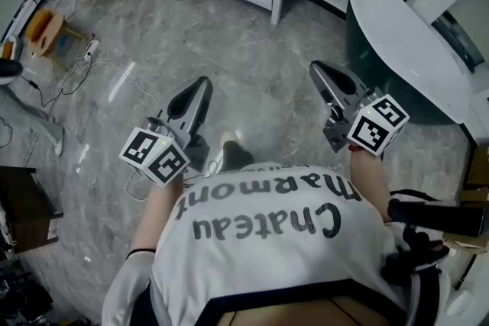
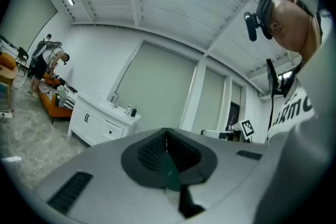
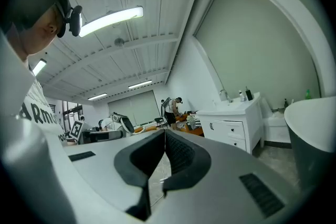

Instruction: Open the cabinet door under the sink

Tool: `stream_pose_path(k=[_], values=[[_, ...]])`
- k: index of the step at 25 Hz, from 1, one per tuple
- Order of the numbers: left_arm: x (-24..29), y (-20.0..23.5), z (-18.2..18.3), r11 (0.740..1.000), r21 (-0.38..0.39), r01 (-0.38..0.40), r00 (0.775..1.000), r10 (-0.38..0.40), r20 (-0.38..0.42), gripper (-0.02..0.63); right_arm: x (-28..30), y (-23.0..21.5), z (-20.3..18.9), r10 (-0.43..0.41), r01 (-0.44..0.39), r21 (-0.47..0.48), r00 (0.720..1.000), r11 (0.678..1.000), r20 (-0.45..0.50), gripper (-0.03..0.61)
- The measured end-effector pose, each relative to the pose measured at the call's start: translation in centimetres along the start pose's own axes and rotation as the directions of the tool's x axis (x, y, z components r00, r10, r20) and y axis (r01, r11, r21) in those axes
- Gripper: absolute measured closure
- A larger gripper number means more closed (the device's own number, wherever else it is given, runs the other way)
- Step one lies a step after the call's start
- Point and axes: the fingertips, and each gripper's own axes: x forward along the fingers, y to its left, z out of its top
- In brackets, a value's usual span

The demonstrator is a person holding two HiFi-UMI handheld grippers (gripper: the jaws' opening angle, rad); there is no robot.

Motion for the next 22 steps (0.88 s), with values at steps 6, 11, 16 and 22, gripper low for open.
stream_pose_path(k=[6, 11, 16, 22], values=[[0.4, 3.4, -0.3, 1.0, -0.01, -0.028, 0.999, 0.028, -0.02, 0.606, 3.5, -1.1, -1.2, -0.015, 0.016, 0.001, 0.998, 1.0, -0.053, 0.569], [2.2, 7.0, 1.7, 1.0, 0.015, -0.028, 1.0, 0.028, 0.001, 0.606, 8.2, -3.7, -1.2, -0.055, 0.058, 0.03, 0.992, 0.998, -0.115, 0.569], [4.2, 11.7, 3.3, 0.998, 0.055, -0.041, 0.999, 0.042, -0.008, 0.606, 14.3, -6.1, 0.2, -0.053, 0.06, 0.057, 0.992, 0.997, -0.116, 0.569], [5.7, 18.9, 6.3, 0.993, 0.096, -0.067, 0.997, 0.07, -0.027, 0.606, 22.9, -6.6, 2.2, -0.014, 0.019, 0.052, 0.995, 0.998, -0.098, 0.568]])
